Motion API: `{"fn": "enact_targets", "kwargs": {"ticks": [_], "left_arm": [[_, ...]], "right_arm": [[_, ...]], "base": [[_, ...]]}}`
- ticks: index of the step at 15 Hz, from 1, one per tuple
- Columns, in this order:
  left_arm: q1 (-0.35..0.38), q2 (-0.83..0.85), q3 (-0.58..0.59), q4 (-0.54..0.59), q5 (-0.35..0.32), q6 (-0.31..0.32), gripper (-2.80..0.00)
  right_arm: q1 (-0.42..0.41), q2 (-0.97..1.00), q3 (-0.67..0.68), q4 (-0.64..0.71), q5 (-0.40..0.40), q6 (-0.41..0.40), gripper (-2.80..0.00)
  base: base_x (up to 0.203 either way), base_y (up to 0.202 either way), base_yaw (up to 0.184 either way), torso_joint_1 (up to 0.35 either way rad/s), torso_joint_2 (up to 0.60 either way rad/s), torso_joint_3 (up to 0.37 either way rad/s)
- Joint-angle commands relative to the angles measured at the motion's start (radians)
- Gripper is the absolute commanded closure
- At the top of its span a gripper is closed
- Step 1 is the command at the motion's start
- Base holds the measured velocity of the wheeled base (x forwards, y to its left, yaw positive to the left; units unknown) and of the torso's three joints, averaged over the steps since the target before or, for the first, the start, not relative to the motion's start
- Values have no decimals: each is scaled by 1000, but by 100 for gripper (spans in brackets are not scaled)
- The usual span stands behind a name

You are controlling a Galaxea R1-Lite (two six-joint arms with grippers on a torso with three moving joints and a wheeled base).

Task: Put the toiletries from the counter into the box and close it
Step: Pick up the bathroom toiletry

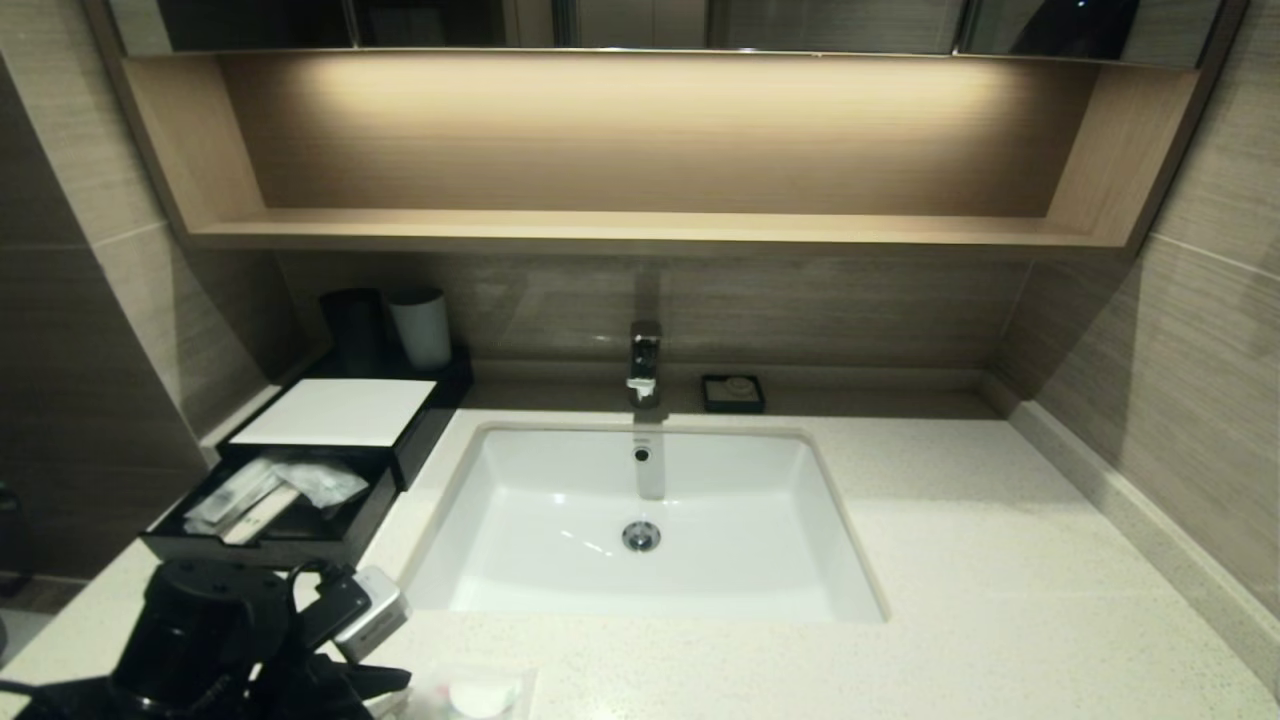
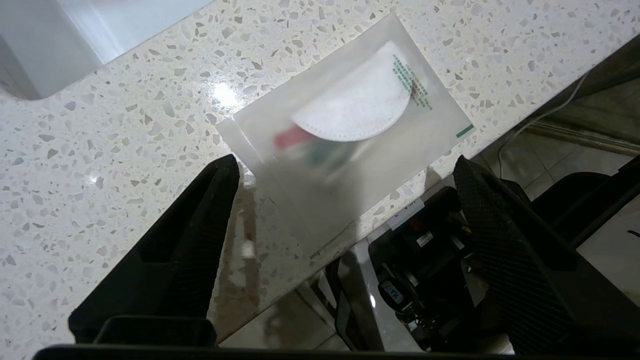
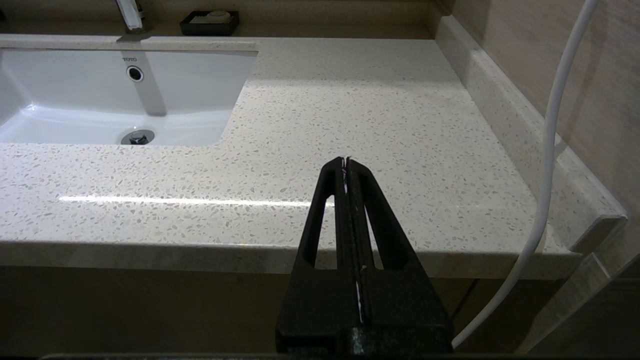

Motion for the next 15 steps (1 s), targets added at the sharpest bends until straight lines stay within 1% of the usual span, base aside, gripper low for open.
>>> {"fn": "enact_targets", "kwargs": {"ticks": [1,2,6,11,14,15], "left_arm": [[-1,4,6,-3,-1,12,-280],[-1,4,6,-3,-1,25,-280],[-1,16,3,-4,-1,28,-280],[-1,50,27,-76,-4,44,-280],[-1,50,37,-80,-6,44,-280],[-1,50,38,-80,-17,44,-280]], "right_arm": [[0,0,2,0,0,1,0],[0,0,2,0,0,-1,0],[0,0,2,0,0,-1,0],[0,0,2,0,0,0,0],[0,-1,2,0,0,0,0],[0,0,2,0,0,1,0]], "base": [[0,0,0,0,0,0],[0,0,0,0,0,0],[0,0,0,0,0,0],[0,0,0,0,0,0],[0,0,0,0,0,0],[0,0,0,0,0,0]]}}
